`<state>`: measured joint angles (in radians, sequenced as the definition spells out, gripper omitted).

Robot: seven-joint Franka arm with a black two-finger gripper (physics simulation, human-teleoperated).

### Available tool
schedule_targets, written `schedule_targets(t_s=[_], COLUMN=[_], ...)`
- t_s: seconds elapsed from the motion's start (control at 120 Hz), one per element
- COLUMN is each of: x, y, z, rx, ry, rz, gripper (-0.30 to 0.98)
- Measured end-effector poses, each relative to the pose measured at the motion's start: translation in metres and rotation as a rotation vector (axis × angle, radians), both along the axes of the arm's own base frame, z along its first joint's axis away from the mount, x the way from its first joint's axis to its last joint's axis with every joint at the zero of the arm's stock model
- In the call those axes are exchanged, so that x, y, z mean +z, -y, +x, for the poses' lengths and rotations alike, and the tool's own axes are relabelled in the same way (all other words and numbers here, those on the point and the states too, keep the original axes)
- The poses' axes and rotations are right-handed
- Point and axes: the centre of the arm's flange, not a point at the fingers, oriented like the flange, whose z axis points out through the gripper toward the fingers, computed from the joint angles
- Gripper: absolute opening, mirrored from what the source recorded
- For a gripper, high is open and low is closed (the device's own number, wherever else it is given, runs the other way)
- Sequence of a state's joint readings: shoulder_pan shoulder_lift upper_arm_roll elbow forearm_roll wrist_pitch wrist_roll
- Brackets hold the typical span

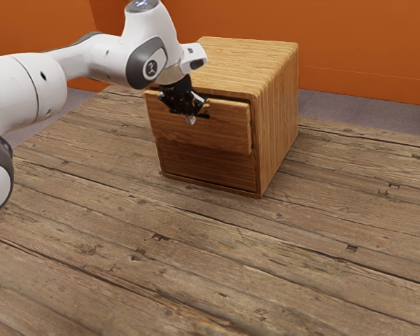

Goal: Push the drawer handle with one arm to close the drawer

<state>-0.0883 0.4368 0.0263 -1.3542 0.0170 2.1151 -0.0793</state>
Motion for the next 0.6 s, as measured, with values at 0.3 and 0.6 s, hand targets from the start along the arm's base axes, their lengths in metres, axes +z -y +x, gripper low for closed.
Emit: schedule_targets(t_s=[0.3, 0.6], x=[0.003, -0.007], y=[-0.002, 0.0], z=[0.016, 0.03], rx=[-0.015, -0.025], ry=[0.024, 0.027], rz=[0.003, 0.014], gripper=[-0.1, -0.12])
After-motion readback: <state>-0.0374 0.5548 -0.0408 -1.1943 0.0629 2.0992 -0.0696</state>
